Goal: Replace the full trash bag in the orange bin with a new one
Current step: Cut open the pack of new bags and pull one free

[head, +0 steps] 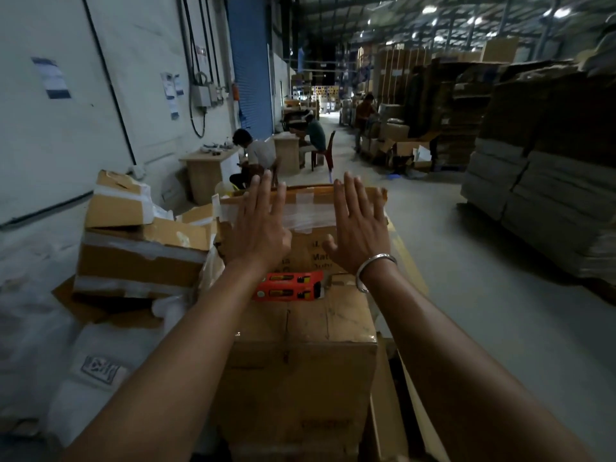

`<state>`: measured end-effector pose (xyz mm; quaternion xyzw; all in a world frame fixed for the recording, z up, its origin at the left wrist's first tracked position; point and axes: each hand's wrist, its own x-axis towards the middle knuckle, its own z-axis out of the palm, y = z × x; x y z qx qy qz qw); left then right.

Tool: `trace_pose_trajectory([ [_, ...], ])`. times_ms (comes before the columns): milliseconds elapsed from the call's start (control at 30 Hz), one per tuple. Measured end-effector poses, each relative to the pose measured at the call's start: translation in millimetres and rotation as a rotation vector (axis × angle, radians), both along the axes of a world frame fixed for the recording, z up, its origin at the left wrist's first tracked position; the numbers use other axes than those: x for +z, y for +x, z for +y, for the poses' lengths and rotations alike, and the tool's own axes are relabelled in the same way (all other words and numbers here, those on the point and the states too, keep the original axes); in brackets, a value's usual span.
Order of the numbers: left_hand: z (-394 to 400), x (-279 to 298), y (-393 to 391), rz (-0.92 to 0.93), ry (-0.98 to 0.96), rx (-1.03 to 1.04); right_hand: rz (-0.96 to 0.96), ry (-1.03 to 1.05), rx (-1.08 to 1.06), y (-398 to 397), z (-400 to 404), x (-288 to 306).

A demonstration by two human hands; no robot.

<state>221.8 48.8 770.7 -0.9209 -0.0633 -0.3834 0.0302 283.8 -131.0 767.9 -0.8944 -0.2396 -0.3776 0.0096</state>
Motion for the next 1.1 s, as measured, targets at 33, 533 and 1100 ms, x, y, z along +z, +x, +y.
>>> trace_pose_trajectory([
  [33,1.3,-7.0,3.7,0.018,-0.010,-0.007,0.015,-0.011,0.001,3.2,3.2,-7.2],
  [533,38.4,-130.0,75.7,0.620,-0.037,-0.065,0.223,-0.051,0.006,62.4,44.2,-110.7],
  [1100,40.6,-175.6,110.6,0.796,-0.239,0.046,0.473,-0.036,-0.032,80.5,55.5,-187.5],
])
